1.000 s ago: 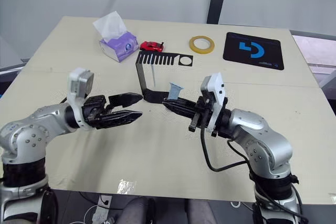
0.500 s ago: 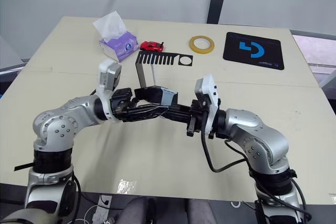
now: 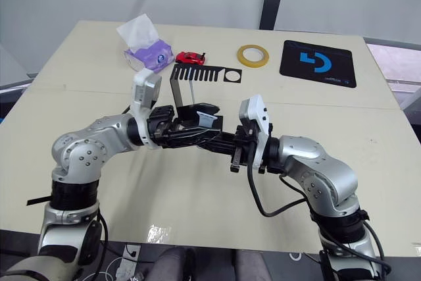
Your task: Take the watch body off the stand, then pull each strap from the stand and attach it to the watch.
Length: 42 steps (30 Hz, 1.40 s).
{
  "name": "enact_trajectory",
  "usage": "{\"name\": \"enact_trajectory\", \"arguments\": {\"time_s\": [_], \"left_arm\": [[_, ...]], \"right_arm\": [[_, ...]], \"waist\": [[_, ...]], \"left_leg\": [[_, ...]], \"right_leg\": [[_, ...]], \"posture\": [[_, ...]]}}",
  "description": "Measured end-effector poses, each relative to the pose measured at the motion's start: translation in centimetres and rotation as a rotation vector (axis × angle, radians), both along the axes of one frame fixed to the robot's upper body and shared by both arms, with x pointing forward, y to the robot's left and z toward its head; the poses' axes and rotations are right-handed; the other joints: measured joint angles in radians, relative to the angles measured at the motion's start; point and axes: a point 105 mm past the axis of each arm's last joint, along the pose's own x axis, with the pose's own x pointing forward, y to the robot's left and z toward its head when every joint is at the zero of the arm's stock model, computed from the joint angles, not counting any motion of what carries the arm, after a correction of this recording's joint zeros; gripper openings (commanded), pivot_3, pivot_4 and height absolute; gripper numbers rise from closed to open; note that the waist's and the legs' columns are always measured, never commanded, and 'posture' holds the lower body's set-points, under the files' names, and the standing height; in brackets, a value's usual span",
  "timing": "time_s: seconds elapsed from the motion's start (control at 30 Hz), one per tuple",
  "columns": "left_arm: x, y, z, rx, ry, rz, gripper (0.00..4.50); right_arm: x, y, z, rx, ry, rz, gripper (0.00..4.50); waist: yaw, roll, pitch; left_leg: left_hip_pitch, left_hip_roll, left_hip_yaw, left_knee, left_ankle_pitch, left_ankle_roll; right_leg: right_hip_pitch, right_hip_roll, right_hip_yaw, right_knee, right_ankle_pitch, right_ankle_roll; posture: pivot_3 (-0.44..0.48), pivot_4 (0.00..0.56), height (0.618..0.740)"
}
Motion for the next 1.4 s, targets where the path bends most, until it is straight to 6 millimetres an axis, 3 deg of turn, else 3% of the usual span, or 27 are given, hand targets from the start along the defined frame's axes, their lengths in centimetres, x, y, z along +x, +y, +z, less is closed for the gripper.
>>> {"name": "enact_trajectory", "arguments": {"time_s": [0.57, 0.7, 1.4], "left_arm": [[-0.07, 0.08, -0.25, 0.03, -0.01, -0.003, 3.29], [-0.07, 0.11, -0.22, 0.028, -0.012, -0.003, 1.59], [-0.06, 0.33, -0.53, 0.034, -0.001, 0.003, 1.59]], "right_arm": [[0.08, 0.04, -0.52, -0.007, 0.045, 0.01, 0.0], [0.16, 0.01, -0.5, -0.001, 0.053, 0.002, 0.0], [0.26, 0.02, -0.37, 0.015, 0.069, -0.001, 0.0]], "waist": [[0.001, 0.0, 0.0], [0.001, 0.0, 0.0], [0.001, 0.0, 0.0]], "left_leg": [[0.0, 0.0, 0.0, 0.0, 0.0, 0.0], [0.0, 0.0, 0.0, 0.0, 0.0, 0.0], [0.0, 0.0, 0.0, 0.001, 0.0, 0.0]], "right_leg": [[0.0, 0.0, 0.0, 0.0, 0.0, 0.0], [0.0, 0.0, 0.0, 0.0, 0.0, 0.0], [0.0, 0.0, 0.0, 0.001, 0.0, 0.0]], "posture": [[0.0, 0.15, 0.738], [0.0, 0.15, 0.738], [0.0, 0.15, 0.738]]}}
